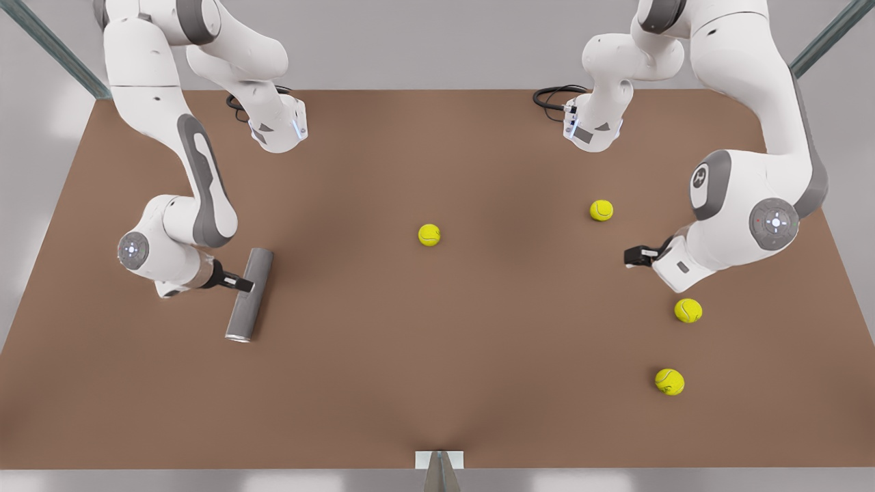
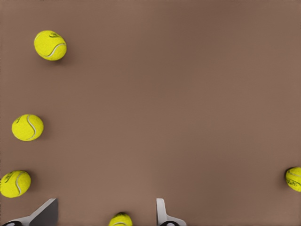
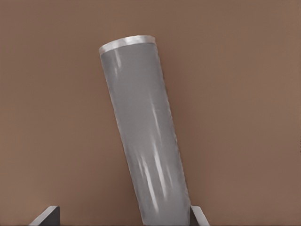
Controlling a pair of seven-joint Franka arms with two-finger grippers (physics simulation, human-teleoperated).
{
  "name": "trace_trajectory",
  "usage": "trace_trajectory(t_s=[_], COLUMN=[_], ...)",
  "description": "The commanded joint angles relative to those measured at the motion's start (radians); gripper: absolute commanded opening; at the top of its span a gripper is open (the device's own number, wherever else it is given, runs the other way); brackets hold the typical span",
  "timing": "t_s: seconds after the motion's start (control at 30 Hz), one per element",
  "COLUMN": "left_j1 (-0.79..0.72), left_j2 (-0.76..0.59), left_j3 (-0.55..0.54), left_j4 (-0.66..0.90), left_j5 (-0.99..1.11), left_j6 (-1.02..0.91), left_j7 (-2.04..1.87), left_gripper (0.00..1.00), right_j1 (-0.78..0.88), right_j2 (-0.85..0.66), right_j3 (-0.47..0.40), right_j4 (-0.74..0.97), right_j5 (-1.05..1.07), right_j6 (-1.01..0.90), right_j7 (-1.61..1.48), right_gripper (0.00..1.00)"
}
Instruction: Put the tennis tube upright
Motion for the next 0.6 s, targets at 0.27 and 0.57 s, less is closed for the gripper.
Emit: trace_trajectory(t_s=[0.27, 0.57], left_j1=[-0.001, 0.011], left_j2=[-0.003, -0.004], left_j3=[-0.037, -0.038], left_j4=[0.002, 0.005], left_j5=[0.002, -0.002], left_j6=[-0.005, -0.004], left_j7=[0.016, 0.067], left_gripper=[0.99, 0.99], right_j1=[0.002, 0.014], right_j2=[0.051, 0.068], right_j3=[0.000, 0.011], right_j4=[-0.129, -0.195], right_j5=[-0.063, -0.121], right_j6=[0.298, 0.410], right_j7=[-0.059, -0.068], right_gripper=[1.00, 1.00])
